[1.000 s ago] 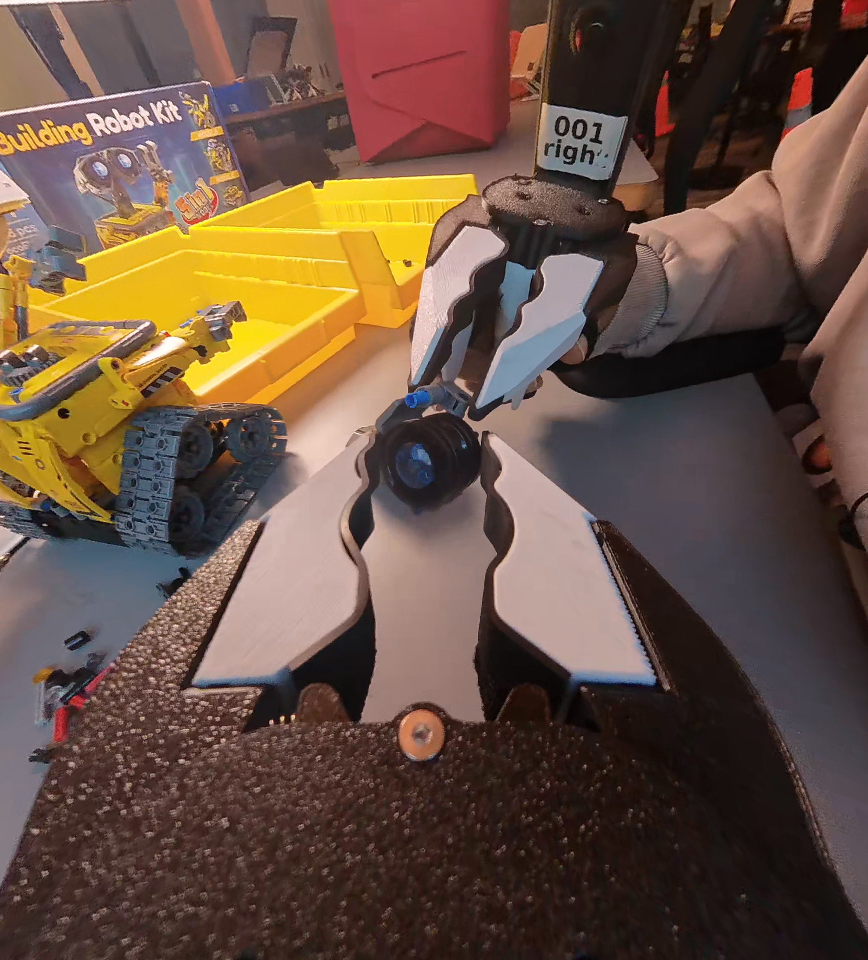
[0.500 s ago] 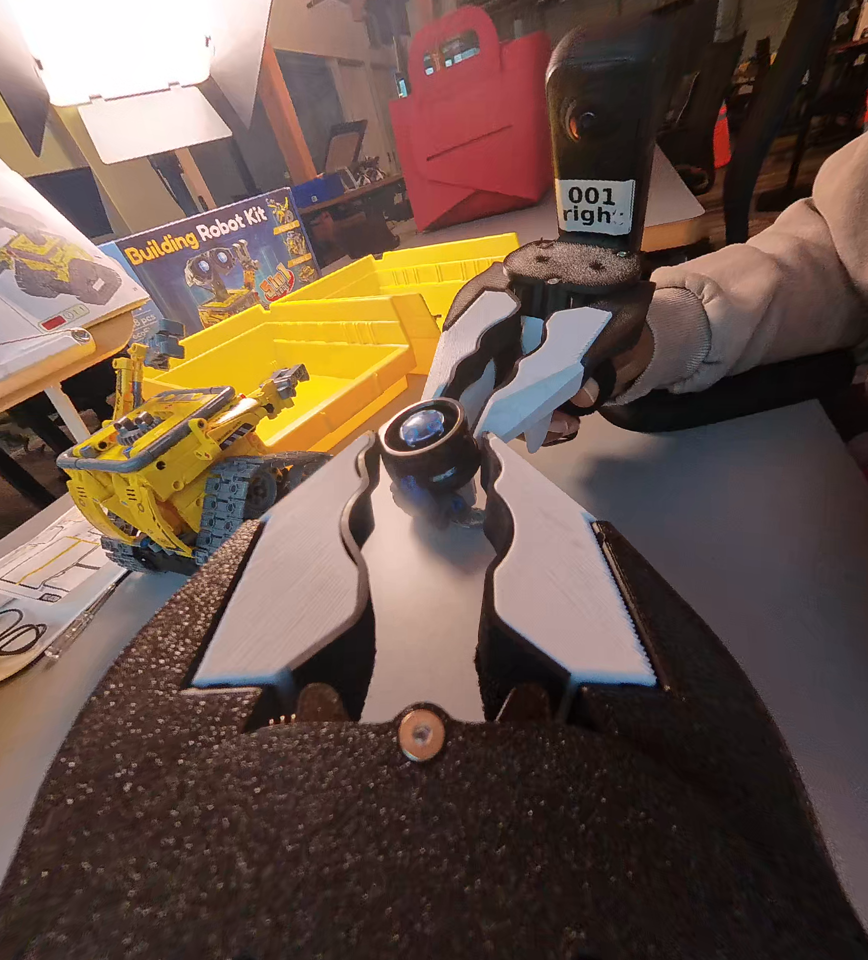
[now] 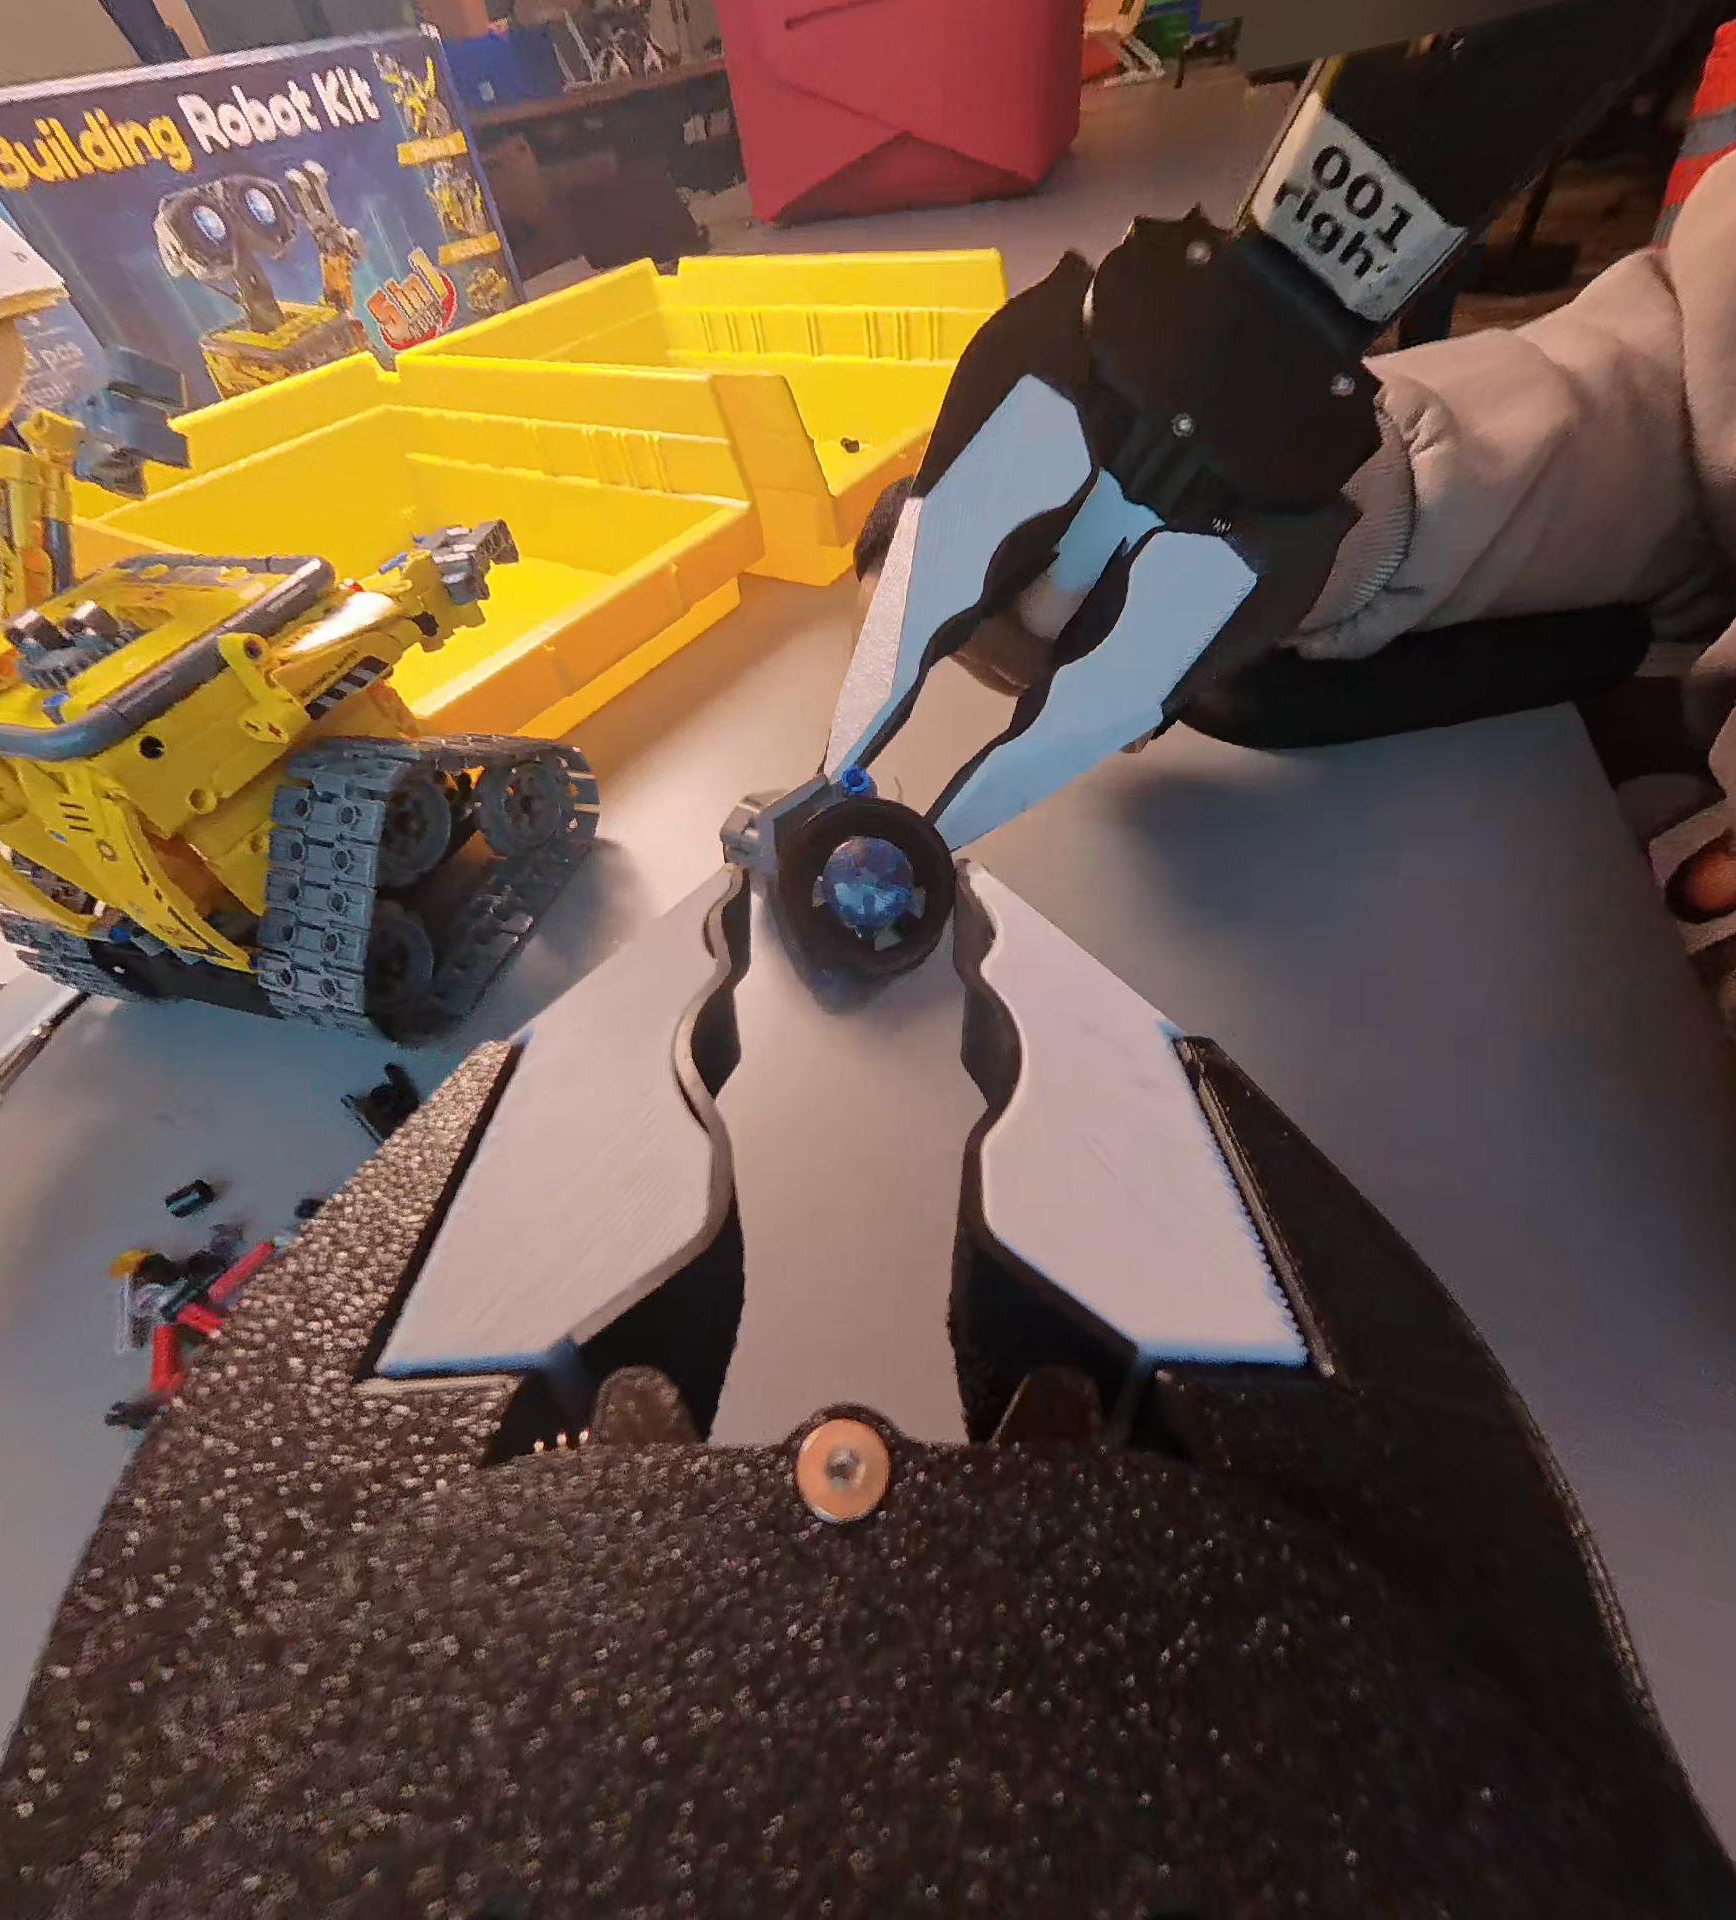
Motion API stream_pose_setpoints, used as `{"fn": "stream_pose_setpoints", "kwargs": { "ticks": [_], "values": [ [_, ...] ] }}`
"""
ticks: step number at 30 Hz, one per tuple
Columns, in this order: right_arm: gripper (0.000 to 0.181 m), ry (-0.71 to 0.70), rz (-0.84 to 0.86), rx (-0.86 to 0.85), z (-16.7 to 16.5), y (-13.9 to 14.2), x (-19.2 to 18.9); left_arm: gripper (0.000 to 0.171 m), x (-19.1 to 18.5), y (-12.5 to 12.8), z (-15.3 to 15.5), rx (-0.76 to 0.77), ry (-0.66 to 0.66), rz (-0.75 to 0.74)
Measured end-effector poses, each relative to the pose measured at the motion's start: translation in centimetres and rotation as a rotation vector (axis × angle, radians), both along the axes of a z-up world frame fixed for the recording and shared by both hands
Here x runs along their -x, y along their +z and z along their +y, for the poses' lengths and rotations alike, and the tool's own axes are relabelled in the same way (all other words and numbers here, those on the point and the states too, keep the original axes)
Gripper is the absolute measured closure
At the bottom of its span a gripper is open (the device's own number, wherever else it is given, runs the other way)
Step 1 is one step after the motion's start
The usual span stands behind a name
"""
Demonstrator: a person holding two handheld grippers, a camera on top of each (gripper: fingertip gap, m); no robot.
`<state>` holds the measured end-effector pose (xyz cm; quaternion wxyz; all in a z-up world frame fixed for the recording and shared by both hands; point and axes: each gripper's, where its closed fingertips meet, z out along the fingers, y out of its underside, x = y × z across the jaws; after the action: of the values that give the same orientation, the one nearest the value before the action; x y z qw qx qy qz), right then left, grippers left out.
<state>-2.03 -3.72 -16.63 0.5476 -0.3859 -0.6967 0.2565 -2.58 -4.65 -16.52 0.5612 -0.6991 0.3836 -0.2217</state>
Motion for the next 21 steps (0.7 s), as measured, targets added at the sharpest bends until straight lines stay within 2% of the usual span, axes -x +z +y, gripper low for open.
{"fn": "stream_pose_setpoints", "kwargs": {
  "ticks": [3, 5, 9, 12, 17, 21],
  "values": [
    [0.165, -0.021, -0.032, -0.070, -0.1, -0.6, 0.2, 0.136, 0.0, -1.2, 0.2, 0.017, 0.017, 0.062],
    [0.165, -0.025, -0.010, -0.053, -0.1, -0.3, 0.2, 0.137, 0.0, -1.0, 0.2, 0.018, 0.022, 0.052],
    [0.164, -0.007, 0.084, 0.086, -0.3, 1.2, 0.3, 0.137, 0.0, 0.8, 0.0, 0.052, -0.013, -0.107],
    [0.154, 0.030, 0.100, 0.197, -0.9, 1.4, 0.4, 0.138, -0.4, 1.7, -0.5, 0.107, -0.079, -0.243],
    [0.150, 0.107, 0.118, 0.282, -2.1, 1.9, 0.3, 0.138, -1.0, 2.6, -1.3, 0.218, -0.186, -0.432],
    [0.135, 0.131, 0.109, 0.470, -2.4, 2.1, 0.5, 0.138, -1.1, 4.1, -1.4, 0.213, -0.220, -0.553]
  ]
}}
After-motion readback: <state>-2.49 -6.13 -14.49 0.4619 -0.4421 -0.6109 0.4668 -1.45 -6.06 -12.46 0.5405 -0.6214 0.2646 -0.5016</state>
